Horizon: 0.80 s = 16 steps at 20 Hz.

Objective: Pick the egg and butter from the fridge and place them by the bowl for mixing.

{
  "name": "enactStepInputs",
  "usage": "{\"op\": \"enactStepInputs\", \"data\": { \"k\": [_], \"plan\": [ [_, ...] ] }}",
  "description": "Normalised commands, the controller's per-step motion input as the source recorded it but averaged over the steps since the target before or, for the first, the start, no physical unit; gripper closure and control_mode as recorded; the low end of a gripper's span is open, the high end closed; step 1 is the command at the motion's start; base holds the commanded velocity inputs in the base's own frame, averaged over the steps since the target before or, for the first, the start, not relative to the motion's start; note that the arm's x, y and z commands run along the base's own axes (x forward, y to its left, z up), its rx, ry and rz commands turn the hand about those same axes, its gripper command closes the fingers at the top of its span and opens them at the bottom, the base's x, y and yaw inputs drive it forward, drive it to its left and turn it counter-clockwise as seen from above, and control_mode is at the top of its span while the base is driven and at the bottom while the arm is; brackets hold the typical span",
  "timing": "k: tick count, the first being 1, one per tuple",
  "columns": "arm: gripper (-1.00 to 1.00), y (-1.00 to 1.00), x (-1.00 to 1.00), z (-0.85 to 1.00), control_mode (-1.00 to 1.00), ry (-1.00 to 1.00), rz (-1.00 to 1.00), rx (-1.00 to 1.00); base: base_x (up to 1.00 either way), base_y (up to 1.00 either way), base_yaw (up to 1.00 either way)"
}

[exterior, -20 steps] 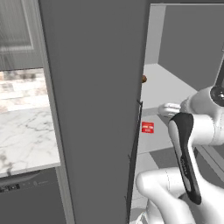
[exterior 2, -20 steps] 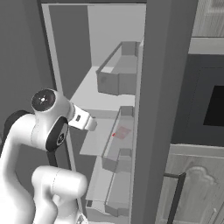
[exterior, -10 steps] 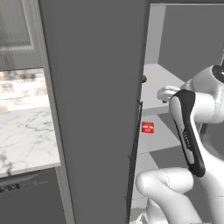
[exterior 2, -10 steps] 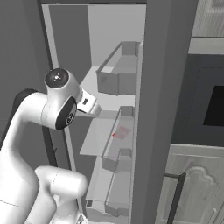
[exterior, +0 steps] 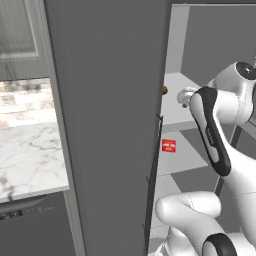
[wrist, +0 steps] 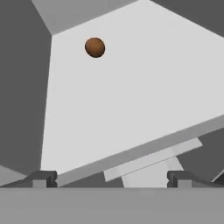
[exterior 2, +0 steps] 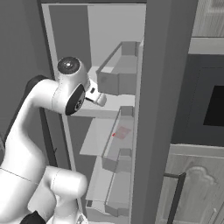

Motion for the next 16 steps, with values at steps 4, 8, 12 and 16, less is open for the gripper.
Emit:
{"op": "enactStepInputs", "data": {
  "k": [4,8,12,16],
  "plan": [
    [-1.00,-0.03,0.22,-0.06,-1.00,-0.15,0.16,-0.04,0.00,0.00,0.00],
    [-1.00,-0.21,0.31,0.12,-1.00,-0.02,0.20,0.00,0.00,0.00,0.00],
    [-1.00,-0.06,0.29,0.18,-1.00,0.00,0.19,-0.01,0.00,0.00,0.00],
    [-1.00,-0.04,0.32,0.25,-1.00,0.00,0.15,0.00,0.00,0.00,0.00]
  ]
}}
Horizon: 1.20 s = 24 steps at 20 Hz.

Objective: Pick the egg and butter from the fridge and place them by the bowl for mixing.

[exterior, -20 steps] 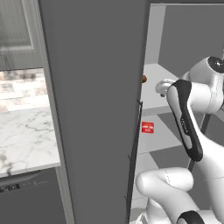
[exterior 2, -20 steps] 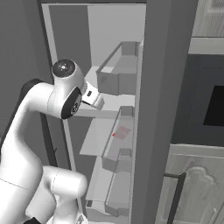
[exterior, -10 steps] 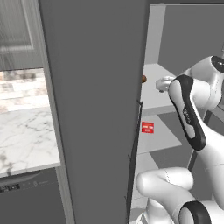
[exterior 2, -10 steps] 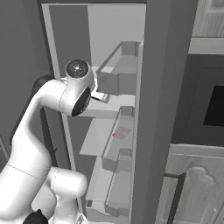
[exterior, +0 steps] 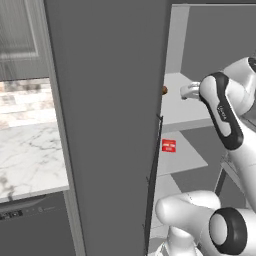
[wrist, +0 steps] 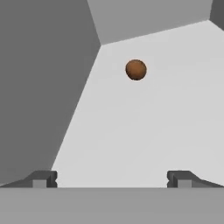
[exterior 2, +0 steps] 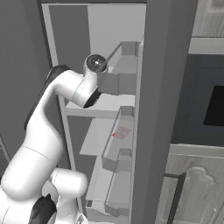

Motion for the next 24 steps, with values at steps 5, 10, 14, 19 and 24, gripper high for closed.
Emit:
{"op": "enactStepInputs", "data": {
  "k": [5,10,14,19,24],
  "plan": [
    [-1.00,-0.02,0.39,0.14,-1.00,0.00,0.10,-0.02,0.00,0.00,0.00],
    [-1.00,0.00,0.39,-0.04,-1.00,0.00,0.06,-0.10,0.00,0.00,0.00],
    [-1.00,0.00,0.43,-0.15,-1.00,0.00,0.06,-0.10,0.00,0.00,0.00],
    [-1.00,0.01,0.44,-0.17,-1.00,0.00,0.11,-0.08,0.00,0.00,0.00],
    [-1.00,0.00,0.44,-0.06,-1.00,0.00,0.16,-0.03,0.00,0.00,0.00]
  ]
}}
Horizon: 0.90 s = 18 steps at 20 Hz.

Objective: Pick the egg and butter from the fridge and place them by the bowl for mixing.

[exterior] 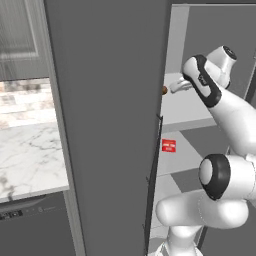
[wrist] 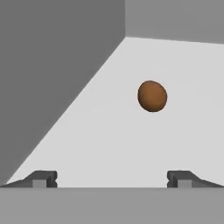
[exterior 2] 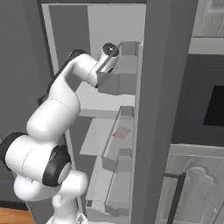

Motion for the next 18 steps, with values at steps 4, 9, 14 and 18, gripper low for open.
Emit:
{"op": "enactStepInputs", "data": {
  "k": [4,9,14,18],
  "plan": [
    [-1.00,0.00,0.45,-0.04,-1.00,0.04,0.08,-0.01,0.00,0.00,0.00],
    [-1.00,0.00,0.40,-0.06,-1.00,0.10,0.03,-0.01,0.00,0.00,0.00],
    [-1.00,0.00,0.35,-0.04,-1.00,0.11,0.00,0.00,0.00,0.00,0.00],
    [-1.00,0.00,0.26,-0.12,-1.00,0.04,0.00,-0.01,0.00,0.00,0.00]
  ]
}}
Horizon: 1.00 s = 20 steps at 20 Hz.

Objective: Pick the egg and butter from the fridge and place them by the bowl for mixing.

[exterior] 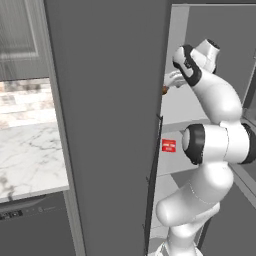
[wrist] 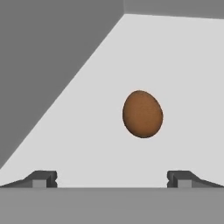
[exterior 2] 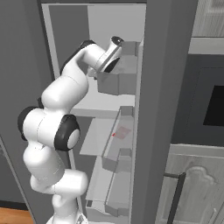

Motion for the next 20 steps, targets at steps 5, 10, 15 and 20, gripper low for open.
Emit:
{"op": "enactStepInputs", "data": {
  "k": [5,10,15,20],
  "plan": [
    [-1.00,0.00,0.22,-0.13,-1.00,0.00,0.01,-0.01,0.00,0.00,0.00],
    [-1.00,0.03,0.21,-0.13,-1.00,0.00,0.02,-0.03,0.00,0.00,0.00],
    [-1.00,0.04,0.17,-0.14,-1.00,0.00,0.05,-0.04,0.00,0.00,0.00],
    [-1.00,0.03,0.25,-0.11,-1.00,0.00,0.03,-0.01,0.00,0.00,0.00]
  ]
}}
